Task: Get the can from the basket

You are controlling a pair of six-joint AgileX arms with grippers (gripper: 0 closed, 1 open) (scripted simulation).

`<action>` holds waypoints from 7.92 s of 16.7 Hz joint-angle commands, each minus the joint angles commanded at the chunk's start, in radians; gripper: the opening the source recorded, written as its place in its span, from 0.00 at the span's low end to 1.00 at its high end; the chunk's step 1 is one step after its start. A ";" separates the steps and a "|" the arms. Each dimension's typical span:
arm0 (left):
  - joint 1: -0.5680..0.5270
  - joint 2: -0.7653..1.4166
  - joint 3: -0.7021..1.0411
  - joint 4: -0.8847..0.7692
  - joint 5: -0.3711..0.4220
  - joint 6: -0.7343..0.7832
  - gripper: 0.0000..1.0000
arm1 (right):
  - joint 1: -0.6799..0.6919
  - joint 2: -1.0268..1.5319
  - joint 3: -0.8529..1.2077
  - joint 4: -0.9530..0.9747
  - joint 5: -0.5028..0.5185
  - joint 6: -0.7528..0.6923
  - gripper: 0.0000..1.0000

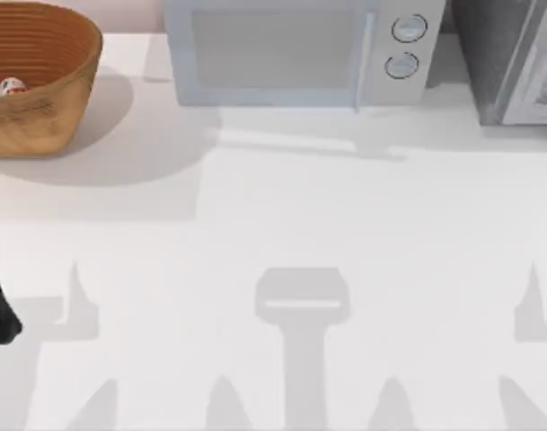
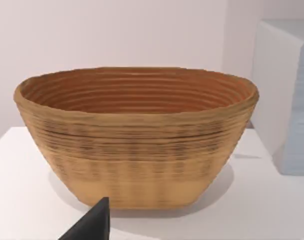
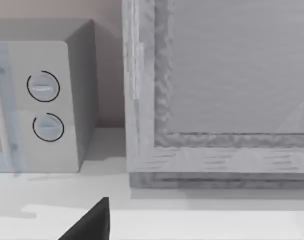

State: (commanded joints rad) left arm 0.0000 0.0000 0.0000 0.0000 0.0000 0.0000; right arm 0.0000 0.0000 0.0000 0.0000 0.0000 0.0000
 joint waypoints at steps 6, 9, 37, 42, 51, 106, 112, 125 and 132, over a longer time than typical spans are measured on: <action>0.032 0.068 0.084 -0.037 -0.017 0.004 1.00 | 0.000 0.000 0.000 0.000 0.000 0.000 1.00; 0.075 0.200 0.239 -0.116 -0.035 0.012 1.00 | 0.000 0.000 0.000 0.000 0.000 0.000 1.00; 0.138 2.701 2.823 -1.490 0.144 0.142 1.00 | 0.000 0.000 0.000 0.000 0.000 0.000 1.00; 0.130 2.773 2.902 -1.518 0.158 0.141 1.00 | 0.000 0.000 0.000 0.000 0.000 0.000 1.00; 0.125 2.754 2.802 -1.430 0.158 0.137 1.00 | 0.000 0.000 0.000 0.000 0.000 0.000 1.00; 0.124 0.662 0.626 -0.237 -0.002 0.120 0.00 | 0.000 0.000 0.000 0.000 0.000 0.000 1.00; 0.038 0.143 0.134 -0.044 -0.005 0.037 0.00 | 0.000 0.000 0.000 0.000 0.000 0.000 1.00; -0.005 0.060 0.018 0.020 0.032 0.002 0.00 | 0.000 0.000 0.000 0.000 0.000 0.000 1.00; -0.044 0.475 0.190 0.225 0.264 0.008 0.00 | 0.000 0.000 0.000 0.000 0.000 0.000 1.00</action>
State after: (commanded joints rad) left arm -0.0444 0.4752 0.1903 0.2250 0.2642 0.0085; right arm 0.0000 0.0000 0.0000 0.0000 0.0000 0.0000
